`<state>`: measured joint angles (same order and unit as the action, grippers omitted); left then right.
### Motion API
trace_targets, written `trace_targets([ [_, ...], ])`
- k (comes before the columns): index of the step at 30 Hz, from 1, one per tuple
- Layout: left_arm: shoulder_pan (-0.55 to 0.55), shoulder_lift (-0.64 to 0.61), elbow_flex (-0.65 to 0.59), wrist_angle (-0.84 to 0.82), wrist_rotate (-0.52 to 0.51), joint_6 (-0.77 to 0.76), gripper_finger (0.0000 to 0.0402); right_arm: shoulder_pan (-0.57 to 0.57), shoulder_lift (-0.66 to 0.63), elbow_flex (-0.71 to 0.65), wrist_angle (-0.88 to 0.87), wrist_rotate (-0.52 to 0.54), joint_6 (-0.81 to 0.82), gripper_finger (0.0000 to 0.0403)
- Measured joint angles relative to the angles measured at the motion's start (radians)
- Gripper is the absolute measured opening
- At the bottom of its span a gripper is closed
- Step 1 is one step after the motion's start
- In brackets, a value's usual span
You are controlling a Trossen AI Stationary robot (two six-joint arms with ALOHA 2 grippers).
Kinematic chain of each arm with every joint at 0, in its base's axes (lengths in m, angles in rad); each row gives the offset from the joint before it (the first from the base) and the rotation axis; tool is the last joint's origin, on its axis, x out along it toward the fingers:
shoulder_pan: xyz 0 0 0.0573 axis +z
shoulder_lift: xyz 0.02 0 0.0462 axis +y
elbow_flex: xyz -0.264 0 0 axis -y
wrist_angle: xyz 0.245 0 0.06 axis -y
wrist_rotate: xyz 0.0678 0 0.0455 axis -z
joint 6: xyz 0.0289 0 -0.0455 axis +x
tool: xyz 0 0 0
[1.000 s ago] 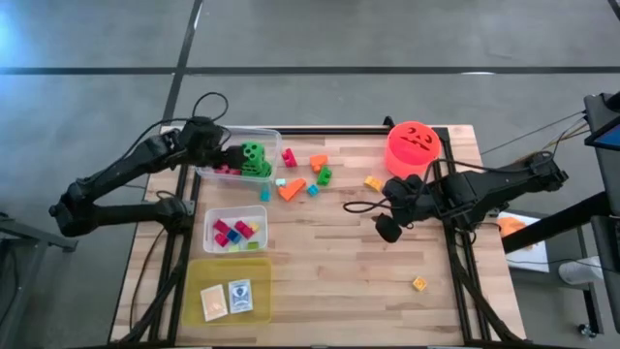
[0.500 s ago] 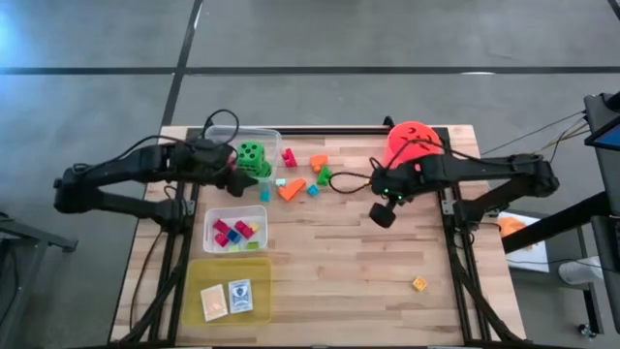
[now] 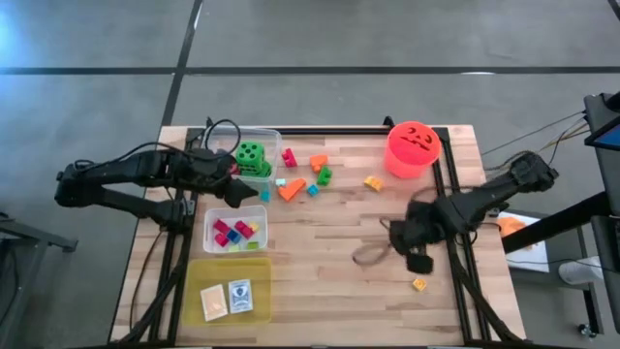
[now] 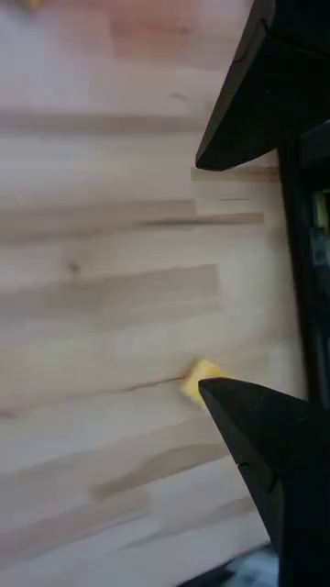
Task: Pick & Place Toys
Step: Put the yellow game piece into the white bin
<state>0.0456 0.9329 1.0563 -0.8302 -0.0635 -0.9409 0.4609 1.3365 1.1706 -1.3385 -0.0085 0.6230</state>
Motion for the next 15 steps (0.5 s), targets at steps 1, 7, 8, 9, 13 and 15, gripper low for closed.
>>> trace_targets([
  [1,0.000,0.000,0.000,0.003,0.000,0.000,0.0199,0.044,0.000,-0.020,0.013,0.000,-0.001,0.0384],
  [7,0.000,0.000,0.000,0.044,0.003,0.000,0.0199,0.312,0.001,-0.156,0.253,-0.045,0.046,0.0384],
  [8,0.000,0.000,0.000,0.052,0.003,0.000,0.0199,0.350,0.002,-0.178,0.302,-0.046,0.062,0.0384],
  [9,0.000,0.000,0.000,0.057,0.003,0.001,0.0199,0.383,0.002,-0.201,0.343,-0.045,0.077,0.0384],
  [13,0.000,0.000,0.000,0.056,0.003,0.004,0.0199,0.457,0.002,-0.270,0.437,-0.017,0.148,0.0384],
  [15,0.000,0.000,0.000,0.056,0.004,0.018,0.0199,0.464,0.003,-0.295,0.437,-0.003,0.159,0.0384],
])
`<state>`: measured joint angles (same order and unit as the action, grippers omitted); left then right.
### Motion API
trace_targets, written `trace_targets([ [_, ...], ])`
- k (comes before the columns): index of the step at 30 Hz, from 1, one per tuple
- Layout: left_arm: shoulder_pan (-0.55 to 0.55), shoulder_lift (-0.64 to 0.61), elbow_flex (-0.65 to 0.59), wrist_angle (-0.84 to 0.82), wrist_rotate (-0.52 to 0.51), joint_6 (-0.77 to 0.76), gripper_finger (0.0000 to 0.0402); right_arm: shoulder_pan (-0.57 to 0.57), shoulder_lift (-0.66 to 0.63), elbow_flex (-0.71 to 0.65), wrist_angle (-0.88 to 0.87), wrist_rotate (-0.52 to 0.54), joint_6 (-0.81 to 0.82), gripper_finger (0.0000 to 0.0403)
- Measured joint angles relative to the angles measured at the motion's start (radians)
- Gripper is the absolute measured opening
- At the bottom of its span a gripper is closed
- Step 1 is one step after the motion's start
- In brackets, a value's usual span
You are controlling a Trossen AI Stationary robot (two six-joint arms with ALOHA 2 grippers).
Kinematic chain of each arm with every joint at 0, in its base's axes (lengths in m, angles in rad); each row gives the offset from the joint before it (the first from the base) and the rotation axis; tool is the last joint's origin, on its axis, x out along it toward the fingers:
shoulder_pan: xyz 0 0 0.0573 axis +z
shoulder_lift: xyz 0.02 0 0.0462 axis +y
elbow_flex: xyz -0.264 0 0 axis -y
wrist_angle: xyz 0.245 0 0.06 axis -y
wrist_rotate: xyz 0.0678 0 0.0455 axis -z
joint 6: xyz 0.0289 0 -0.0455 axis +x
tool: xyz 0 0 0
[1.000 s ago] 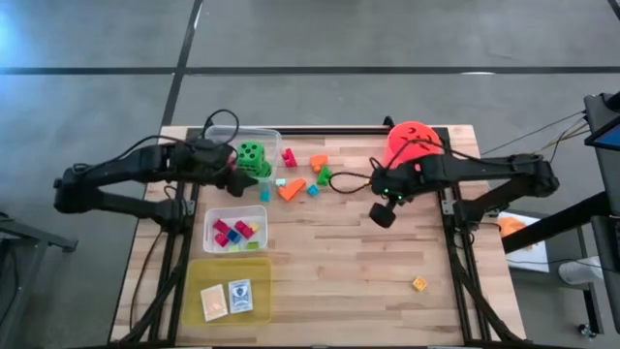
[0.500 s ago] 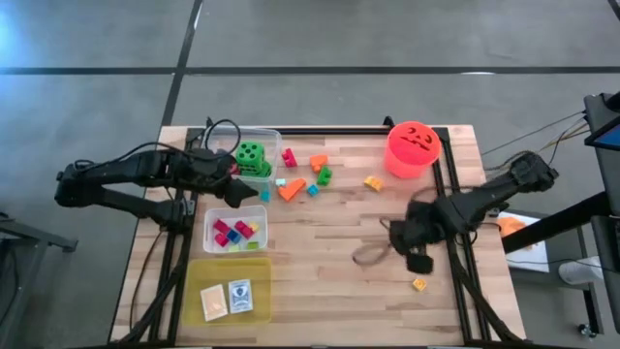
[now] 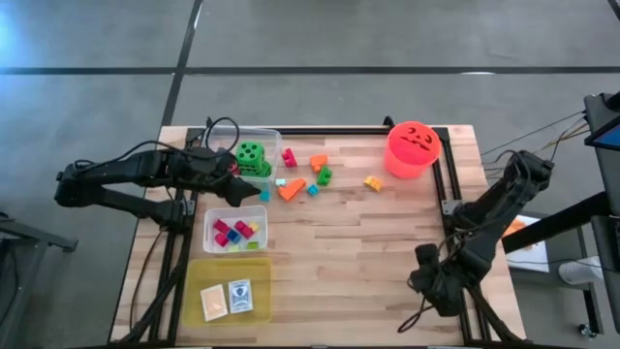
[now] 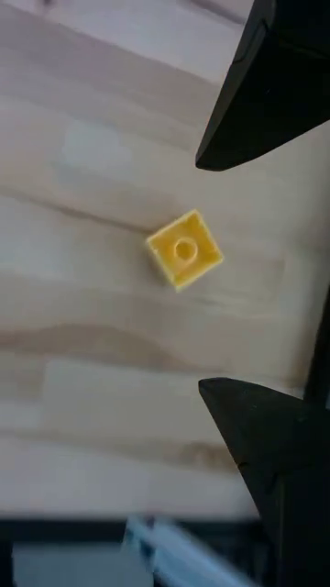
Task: Pick & Place Toys
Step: Put the yellow game piece into the white bin
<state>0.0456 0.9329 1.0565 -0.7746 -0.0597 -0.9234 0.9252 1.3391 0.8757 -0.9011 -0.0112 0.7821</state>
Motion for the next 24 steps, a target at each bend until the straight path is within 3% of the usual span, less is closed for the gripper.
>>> trace_targets([
  [13,0.000,0.000,0.000,0.000,-0.001,0.006,0.0199,0.000,0.029,-0.113,0.184,0.092,-0.217,0.0384],
  [24,0.000,0.000,-0.001,-0.001,-0.001,-0.001,0.0199,0.000,0.191,-0.113,0.183,0.049,-0.291,0.0384],
])
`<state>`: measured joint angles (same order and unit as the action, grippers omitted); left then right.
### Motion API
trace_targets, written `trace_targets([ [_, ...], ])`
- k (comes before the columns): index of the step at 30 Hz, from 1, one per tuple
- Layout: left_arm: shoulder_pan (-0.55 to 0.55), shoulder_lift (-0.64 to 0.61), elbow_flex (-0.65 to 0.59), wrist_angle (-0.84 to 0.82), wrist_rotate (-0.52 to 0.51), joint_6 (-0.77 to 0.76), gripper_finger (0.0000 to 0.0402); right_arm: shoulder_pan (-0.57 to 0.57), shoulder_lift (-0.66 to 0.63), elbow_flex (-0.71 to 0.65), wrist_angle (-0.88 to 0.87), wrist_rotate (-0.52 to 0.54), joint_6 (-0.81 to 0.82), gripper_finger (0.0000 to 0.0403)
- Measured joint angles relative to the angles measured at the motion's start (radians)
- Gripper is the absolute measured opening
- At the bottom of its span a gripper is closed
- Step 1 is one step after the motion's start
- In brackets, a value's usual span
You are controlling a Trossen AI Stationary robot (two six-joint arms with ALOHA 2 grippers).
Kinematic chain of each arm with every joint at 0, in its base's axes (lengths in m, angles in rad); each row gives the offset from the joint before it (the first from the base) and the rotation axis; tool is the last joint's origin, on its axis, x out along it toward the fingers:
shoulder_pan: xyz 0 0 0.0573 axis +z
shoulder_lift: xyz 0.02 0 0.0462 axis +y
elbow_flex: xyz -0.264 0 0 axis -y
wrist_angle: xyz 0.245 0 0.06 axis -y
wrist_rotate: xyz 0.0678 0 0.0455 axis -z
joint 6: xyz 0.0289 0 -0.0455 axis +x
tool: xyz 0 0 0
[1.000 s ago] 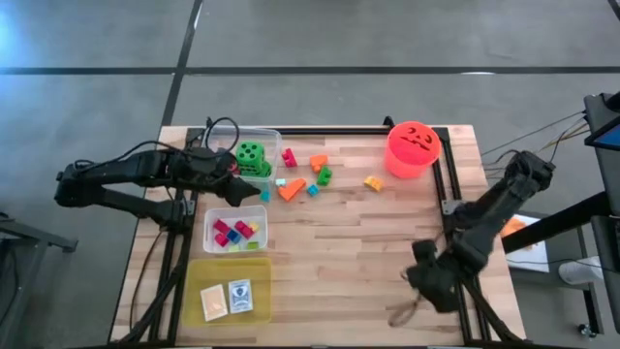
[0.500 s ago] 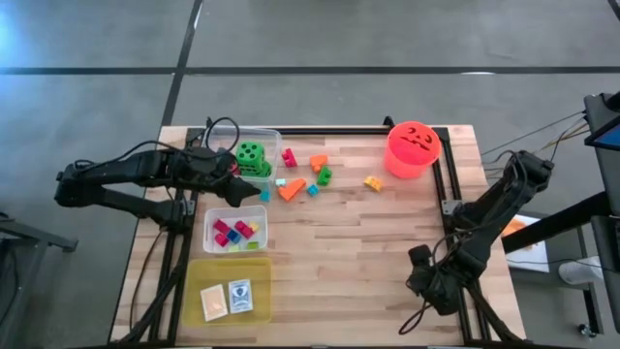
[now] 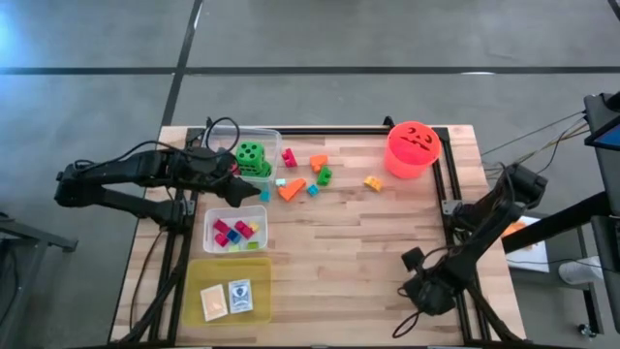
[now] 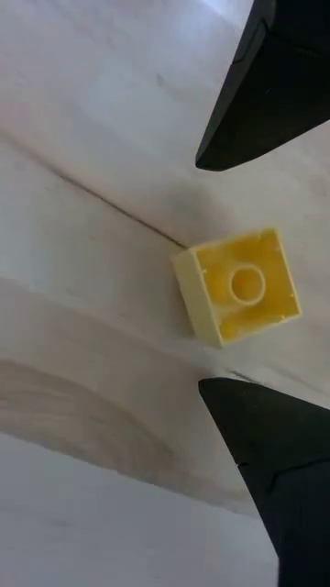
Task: Pick & Place Toys
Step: Put the yellow game piece into the white bin
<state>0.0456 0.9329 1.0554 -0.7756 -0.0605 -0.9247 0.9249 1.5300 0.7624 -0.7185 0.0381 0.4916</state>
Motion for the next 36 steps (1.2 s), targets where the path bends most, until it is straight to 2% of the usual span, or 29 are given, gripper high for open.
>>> trace_targets([
  [5,0.000,0.000,0.000,0.000,0.000,-0.008,0.0199,0.000,0.020,0.000,0.000,-0.043,0.003,0.0379],
  [8,0.000,0.000,0.000,0.000,0.000,-0.011,0.0199,0.000,0.016,0.000,0.001,-0.043,0.003,0.0352],
  [11,0.000,0.000,0.000,0.000,0.000,-0.011,0.0199,0.000,0.002,0.000,0.001,-0.042,0.006,0.0304],
  [19,0.000,0.000,-0.003,-0.001,0.000,-0.016,0.0199,0.000,-0.005,0.001,0.001,-0.039,0.025,0.0132],
  [20,0.000,0.000,-0.007,0.000,0.000,-0.022,0.0199,0.000,-0.006,0.002,0.000,-0.038,0.025,0.0119],
  [24,0.000,0.000,-0.034,0.000,0.000,-0.086,0.0199,0.000,-0.010,0.001,0.000,-0.029,0.045,0.0120],
  [29,0.000,0.007,-0.076,0.016,0.000,-0.200,0.0199,-0.003,-0.045,0.003,-0.011,0.060,0.143,0.0120],
  [36,0.000,0.006,-0.153,0.309,-0.011,-0.228,0.0199,-0.039,-0.198,0.035,-0.099,0.281,0.282,0.0120],
])
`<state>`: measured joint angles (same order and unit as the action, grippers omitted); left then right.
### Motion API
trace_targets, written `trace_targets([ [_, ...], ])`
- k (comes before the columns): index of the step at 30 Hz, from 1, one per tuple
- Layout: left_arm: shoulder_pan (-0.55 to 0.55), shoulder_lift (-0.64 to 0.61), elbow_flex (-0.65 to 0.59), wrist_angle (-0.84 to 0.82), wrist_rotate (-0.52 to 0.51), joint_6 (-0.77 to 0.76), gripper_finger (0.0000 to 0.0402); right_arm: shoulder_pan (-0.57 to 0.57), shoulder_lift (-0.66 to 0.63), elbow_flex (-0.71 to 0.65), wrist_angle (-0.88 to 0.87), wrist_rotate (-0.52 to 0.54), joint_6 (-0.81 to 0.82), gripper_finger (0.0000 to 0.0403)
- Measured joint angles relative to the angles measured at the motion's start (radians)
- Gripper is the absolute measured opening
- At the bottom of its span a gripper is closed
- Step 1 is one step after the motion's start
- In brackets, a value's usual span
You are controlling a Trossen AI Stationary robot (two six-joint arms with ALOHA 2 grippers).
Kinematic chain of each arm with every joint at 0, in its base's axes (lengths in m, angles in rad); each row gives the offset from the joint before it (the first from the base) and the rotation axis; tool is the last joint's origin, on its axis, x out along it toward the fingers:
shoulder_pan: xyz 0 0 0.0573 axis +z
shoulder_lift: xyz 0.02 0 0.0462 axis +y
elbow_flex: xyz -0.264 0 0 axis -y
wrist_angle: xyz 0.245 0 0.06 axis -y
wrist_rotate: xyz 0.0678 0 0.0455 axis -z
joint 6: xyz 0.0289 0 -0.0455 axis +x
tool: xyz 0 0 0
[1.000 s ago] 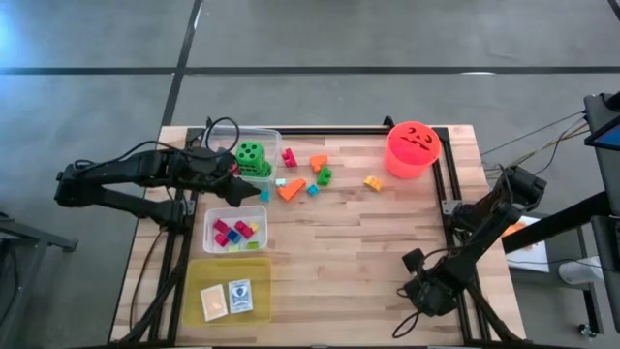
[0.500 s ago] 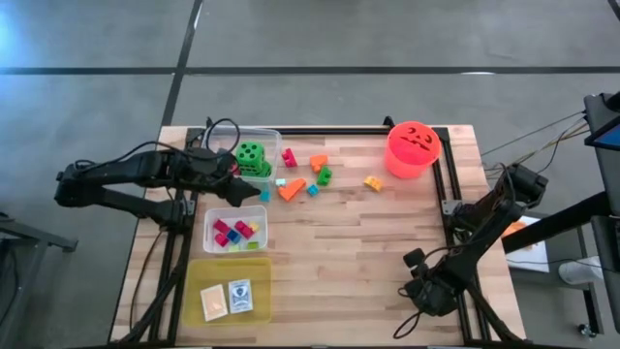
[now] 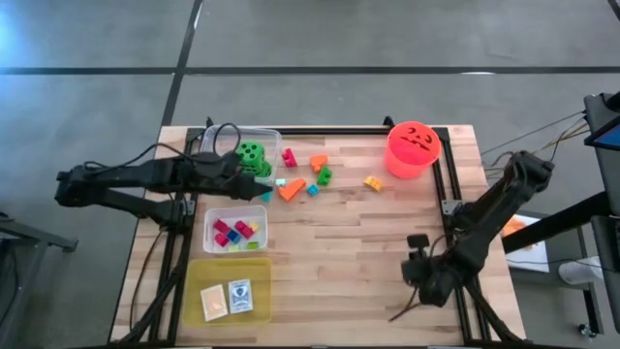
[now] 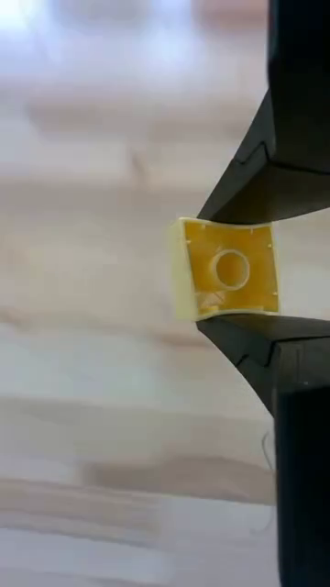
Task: Pick & Place Toys
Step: Put the yellow game piece into the white bin
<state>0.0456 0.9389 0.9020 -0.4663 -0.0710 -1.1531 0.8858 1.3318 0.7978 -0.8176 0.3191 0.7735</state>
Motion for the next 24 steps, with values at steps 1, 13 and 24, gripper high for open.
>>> trace_targets([
  [1,0.000,0.000,-0.013,0.059,-0.008,0.000,0.0199,-0.013,-0.030,0.009,-0.009,0.041,0.015,0.0120],
  [13,-0.007,0.040,-0.124,0.552,-0.010,0.045,0.0199,-0.328,-0.250,0.189,0.242,0.326,-0.235,0.0120],
  [24,-0.008,0.165,-0.078,0.597,0.011,-0.004,0.0199,-0.646,-0.046,0.438,0.382,0.080,-0.490,0.0120],
])
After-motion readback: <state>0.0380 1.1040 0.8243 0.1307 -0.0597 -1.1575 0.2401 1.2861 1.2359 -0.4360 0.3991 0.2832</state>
